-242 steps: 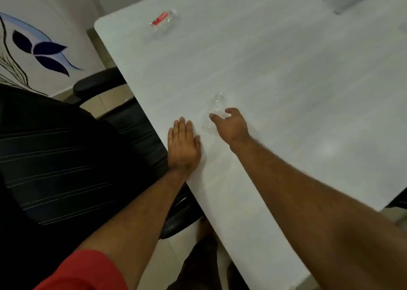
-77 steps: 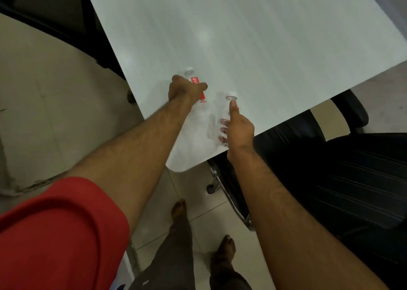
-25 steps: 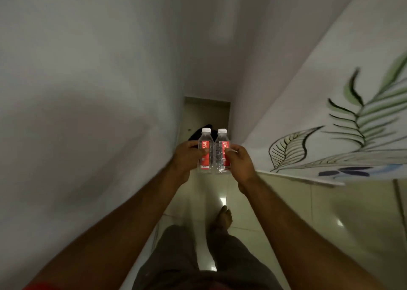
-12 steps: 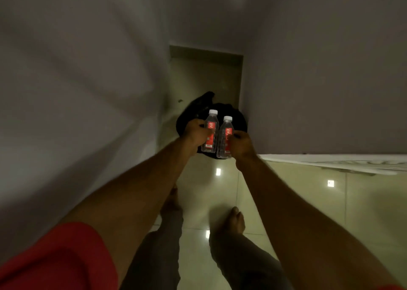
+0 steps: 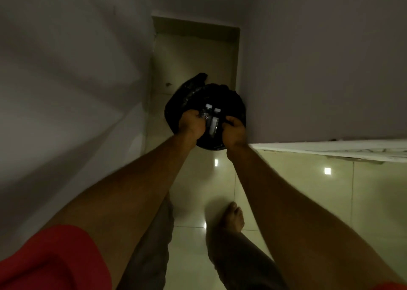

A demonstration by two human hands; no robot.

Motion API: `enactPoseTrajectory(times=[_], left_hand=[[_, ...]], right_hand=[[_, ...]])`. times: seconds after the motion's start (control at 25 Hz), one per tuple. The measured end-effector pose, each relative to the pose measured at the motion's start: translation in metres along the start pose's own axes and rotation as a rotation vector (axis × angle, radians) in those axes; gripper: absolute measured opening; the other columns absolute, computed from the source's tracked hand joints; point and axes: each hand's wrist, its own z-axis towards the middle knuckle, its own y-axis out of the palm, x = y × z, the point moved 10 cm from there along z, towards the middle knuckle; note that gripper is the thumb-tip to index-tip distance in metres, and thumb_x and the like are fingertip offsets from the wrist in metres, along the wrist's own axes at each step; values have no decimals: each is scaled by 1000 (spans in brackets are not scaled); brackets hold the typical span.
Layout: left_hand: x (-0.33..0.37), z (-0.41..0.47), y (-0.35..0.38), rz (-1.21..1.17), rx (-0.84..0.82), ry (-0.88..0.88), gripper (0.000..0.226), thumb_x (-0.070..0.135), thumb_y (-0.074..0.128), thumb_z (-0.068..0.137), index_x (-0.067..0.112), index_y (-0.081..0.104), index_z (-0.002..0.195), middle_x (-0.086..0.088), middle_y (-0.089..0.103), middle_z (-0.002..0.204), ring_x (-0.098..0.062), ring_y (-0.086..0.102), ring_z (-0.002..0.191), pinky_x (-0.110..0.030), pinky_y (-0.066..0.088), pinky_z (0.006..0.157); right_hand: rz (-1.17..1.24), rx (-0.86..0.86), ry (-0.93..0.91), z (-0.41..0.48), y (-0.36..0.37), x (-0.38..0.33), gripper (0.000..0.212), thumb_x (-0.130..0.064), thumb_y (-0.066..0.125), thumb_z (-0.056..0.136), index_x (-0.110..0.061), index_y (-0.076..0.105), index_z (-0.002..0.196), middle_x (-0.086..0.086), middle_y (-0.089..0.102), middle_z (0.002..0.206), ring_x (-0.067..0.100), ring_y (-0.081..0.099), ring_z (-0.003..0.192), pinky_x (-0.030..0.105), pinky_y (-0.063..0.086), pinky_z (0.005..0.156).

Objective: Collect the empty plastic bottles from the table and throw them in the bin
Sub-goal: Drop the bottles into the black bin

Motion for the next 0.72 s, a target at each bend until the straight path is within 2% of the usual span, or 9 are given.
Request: enactPoseTrajectory(times=[0.12,0.2,0.24,0.36,0.44,0.52,0.56,0.64,0.72], left_hand=[[25,-59,-17,-64,15,29,33,2,48,93,5,62,122,-15,65,122,-27,62,108,-28,52,90],[43,-116,-31,-165,30,26,26,-3,45,95,7,59,114,-8,63,110,-23,56,100,-11,48,74],[52,-141,-37,-201,41,40,25,-4,44,95,6,58,113,-7,61,109,-20,53,99,-9,47,73],[76,-227,-59,-183,58,117,31,0,48,93,5,60,122,-11,60,124,-20,56,105,-27,48,94],[92,-287,-70,-191,41,148,26,4,50,93,11,62,115,-11,62,122,-23,60,107,-36,50,98],[114,-347,-73,-180,-6,211,19,5,51,93,17,64,101,-7,64,112,-22,61,104,-38,51,97],[126,-378,-72,-165,-34,252,18,7,53,93,17,66,101,-7,65,111,-21,62,103,-37,52,96],[142,-447,-69,-130,-72,319,25,13,58,92,14,66,115,-5,66,115,-17,64,101,-32,55,88],[158,-498,-61,-113,-105,377,29,18,61,91,16,66,119,-1,68,113,-14,64,96,-27,54,84]], right_hand=[[-62,-42,-49,-40,-2,-12,25,-8,50,97,-14,64,117,17,65,128,35,62,116,50,49,104],[-40,-47,-68,-81,-13,-26,19,-14,52,92,-22,65,102,16,68,121,36,65,111,53,52,100],[-31,-42,-79,-104,-18,-36,17,-16,53,89,-25,65,95,16,70,117,35,66,108,52,53,98],[3,-79,-124,-196,-42,-71,18,-12,55,91,-27,64,86,13,70,105,26,65,95,37,54,84],[36,-97,-150,-254,-63,-91,19,-9,55,92,-24,65,87,10,69,96,20,62,84,29,52,70],[111,-96,-176,-308,-89,-111,16,-9,55,94,-20,65,89,7,68,86,17,60,74,27,48,61],[152,-81,-190,-336,-106,-118,13,-13,55,96,-19,65,90,7,68,85,18,60,72,28,47,60],[211,-25,-211,-402,-155,-125,13,-22,53,99,-16,64,95,6,68,84,18,59,71,29,47,61],[244,7,-236,-452,-195,-135,15,-27,54,99,-15,63,99,6,68,87,18,61,72,29,48,63]])
